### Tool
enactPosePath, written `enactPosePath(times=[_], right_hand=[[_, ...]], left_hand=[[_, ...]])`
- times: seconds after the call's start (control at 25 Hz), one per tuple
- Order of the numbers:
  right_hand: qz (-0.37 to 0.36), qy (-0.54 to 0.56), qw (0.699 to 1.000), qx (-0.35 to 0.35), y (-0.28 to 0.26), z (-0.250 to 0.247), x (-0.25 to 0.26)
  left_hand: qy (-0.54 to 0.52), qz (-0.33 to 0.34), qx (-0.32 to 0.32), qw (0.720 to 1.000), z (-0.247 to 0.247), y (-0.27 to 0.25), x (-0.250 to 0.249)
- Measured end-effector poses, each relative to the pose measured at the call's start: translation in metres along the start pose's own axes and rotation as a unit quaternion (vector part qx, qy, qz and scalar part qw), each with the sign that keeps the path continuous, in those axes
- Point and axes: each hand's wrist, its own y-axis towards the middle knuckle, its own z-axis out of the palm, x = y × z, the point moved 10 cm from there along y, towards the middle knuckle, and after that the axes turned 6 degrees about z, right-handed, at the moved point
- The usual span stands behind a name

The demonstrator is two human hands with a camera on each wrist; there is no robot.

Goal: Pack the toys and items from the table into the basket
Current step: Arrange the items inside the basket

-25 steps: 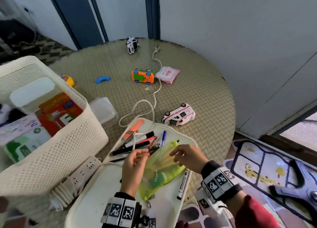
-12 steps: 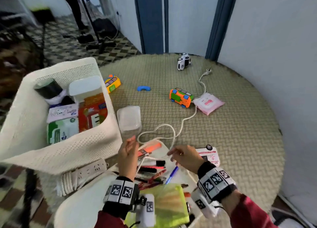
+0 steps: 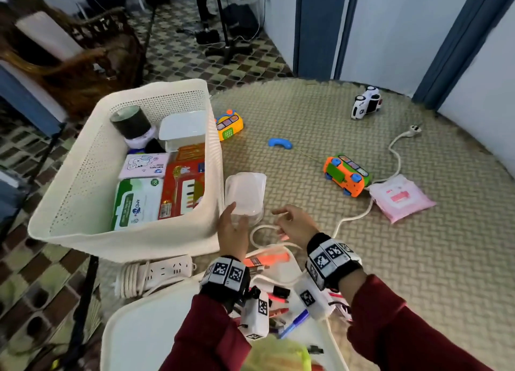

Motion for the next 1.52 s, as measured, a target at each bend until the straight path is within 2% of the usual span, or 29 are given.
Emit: enactPosePath(times=[0.12, 0.32, 0.52, 0.68, 0.84, 0.96, 1.04, 1.12, 1.24, 1.44, 1.52], right_hand=[[0.003, -0.001, 1.0, -0.003, 0.034, 0.009, 0.005], [0.034, -0.009, 0.999, 0.017, 0.071, 0.029, -0.009], [0.034, -0.016, 0.999, 0.009, 0.092, 0.037, -0.012], [0.037, 0.002, 0.999, -0.022, 0.098, 0.025, -0.019], [0.028, 0.038, 0.998, -0.047, 0.084, 0.005, -0.014], [0.013, 0.063, 0.995, -0.07, 0.061, -0.019, -0.003], [0.006, 0.101, 0.992, -0.071, 0.039, -0.036, 0.003], [-0.022, 0.09, 0.992, -0.08, 0.011, -0.055, 0.007], [-0.059, 0.006, 0.993, -0.105, -0.039, -0.076, 0.007], [-0.153, -0.048, 0.974, -0.163, -0.127, -0.103, -0.007], [-0.158, -0.03, 0.971, -0.177, -0.149, -0.114, -0.023]], left_hand=[[0.029, -0.039, 0.032, 0.998, 0.016, 0.021, 0.024], [0.089, -0.057, 0.029, 0.994, 0.03, 0.038, 0.045], [0.106, -0.035, 0.035, 0.993, 0.035, 0.043, 0.041], [0.155, -0.049, 0.043, 0.986, 0.04, 0.044, 0.043], [0.16, -0.002, 0.04, 0.986, 0.042, 0.035, 0.022], [0.079, 0.039, 0.033, 0.996, 0.037, 0.025, 0.001], [-0.018, 0.047, 0.029, 0.998, 0.029, 0.013, -0.012], [-0.069, 0.053, 0.047, 0.995, 0.026, 0.0, -0.024], [-0.109, 0.057, 0.084, 0.989, 0.026, -0.021, -0.047], [-0.119, 0.046, 0.139, 0.982, 0.042, -0.066, -0.083], [-0.1, 0.037, 0.158, 0.982, 0.052, -0.084, -0.086]])
